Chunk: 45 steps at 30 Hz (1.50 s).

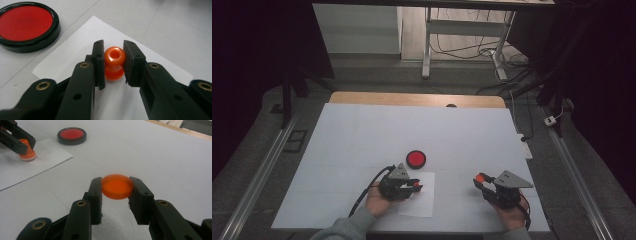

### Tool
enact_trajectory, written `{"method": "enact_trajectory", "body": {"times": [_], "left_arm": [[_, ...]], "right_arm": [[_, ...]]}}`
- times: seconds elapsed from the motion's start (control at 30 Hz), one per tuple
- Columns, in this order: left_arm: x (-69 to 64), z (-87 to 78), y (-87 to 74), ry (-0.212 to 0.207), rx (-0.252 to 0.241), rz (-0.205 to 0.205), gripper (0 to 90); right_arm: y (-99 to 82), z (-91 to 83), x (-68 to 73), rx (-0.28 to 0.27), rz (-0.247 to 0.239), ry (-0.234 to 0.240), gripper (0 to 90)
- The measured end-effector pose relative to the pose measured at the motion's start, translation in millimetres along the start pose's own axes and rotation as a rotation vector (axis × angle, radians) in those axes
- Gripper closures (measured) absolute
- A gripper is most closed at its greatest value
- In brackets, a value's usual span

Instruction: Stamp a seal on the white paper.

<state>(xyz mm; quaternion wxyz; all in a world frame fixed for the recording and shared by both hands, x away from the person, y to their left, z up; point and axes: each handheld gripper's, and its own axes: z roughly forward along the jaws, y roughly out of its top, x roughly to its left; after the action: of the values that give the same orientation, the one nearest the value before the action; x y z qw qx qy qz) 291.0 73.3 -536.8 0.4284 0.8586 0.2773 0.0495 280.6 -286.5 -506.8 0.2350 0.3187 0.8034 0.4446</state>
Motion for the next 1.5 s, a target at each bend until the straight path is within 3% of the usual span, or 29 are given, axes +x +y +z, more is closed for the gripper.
{"method": "enact_trajectory", "body": {"times": [0.1,0.27,0.73,0.83,1.5], "left_arm": [[-2.0,0.8,-1.8,0.010,-0.007,0.014,72.4],[-10.9,1.8,-3.9,0.065,-0.012,0.084,72.6],[-13.2,2.4,-4.8,0.082,-0.013,0.099,72.9],[-16.3,2.6,-5.2,0.101,-0.012,0.120,72.9],[-15.1,2.5,-3.6,0.095,0.000,0.092,73.0]], "right_arm": [[0.1,-0.5,-0.3,0.003,-0.001,-0.001,63.7],[0.2,-0.1,0.4,0.000,0.000,-0.001,63.7],[0.9,1.2,0.8,0.005,-0.006,0.000,63.7],[0.9,1.3,1.0,0.004,-0.006,-0.001,63.7],[2.1,0.4,1.9,-0.007,-0.007,-0.012,63.7]]}}
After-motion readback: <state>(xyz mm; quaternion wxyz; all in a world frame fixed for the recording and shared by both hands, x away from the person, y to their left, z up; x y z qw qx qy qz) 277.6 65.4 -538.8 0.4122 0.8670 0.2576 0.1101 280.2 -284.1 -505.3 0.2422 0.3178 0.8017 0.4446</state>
